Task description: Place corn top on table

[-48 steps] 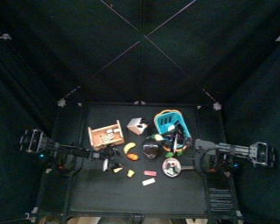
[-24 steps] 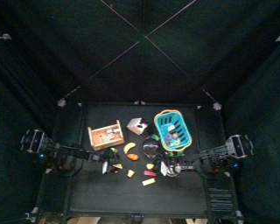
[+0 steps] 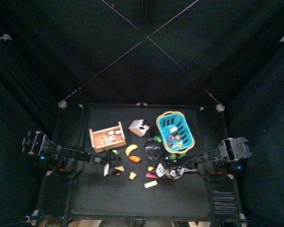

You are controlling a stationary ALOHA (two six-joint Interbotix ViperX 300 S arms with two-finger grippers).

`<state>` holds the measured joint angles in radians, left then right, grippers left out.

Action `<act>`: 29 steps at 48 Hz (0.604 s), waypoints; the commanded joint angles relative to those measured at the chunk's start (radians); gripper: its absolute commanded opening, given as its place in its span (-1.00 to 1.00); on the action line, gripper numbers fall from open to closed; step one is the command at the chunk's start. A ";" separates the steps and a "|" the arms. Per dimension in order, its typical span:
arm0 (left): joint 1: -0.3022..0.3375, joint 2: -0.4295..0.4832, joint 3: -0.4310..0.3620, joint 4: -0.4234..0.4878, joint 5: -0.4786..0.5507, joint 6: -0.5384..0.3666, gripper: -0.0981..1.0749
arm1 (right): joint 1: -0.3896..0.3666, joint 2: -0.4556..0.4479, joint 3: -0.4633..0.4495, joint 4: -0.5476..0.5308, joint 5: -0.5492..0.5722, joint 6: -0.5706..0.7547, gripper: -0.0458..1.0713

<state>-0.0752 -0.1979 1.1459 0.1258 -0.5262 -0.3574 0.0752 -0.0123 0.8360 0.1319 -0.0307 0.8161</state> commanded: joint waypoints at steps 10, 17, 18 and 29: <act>0.000 0.014 -0.015 -0.012 -0.003 0.002 0.81 | -0.032 0.012 -0.072 0.052 0.069 -0.002 0.30; 0.000 0.017 -0.015 -0.012 -0.003 0.002 0.81 | -0.038 0.014 -0.103 0.061 0.117 0.000 0.30; 0.000 0.017 -0.015 -0.011 -0.003 0.002 0.81 | -0.040 0.017 -0.106 0.061 0.124 0.000 0.30; -0.002 0.018 -0.015 -0.012 -0.003 0.002 0.81 | -0.048 0.051 -0.120 0.005 0.152 -0.002 0.32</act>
<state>-0.0736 -0.1779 1.1459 0.1150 -0.5262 -0.3574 0.0337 0.0506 0.7409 0.1626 0.1227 0.8161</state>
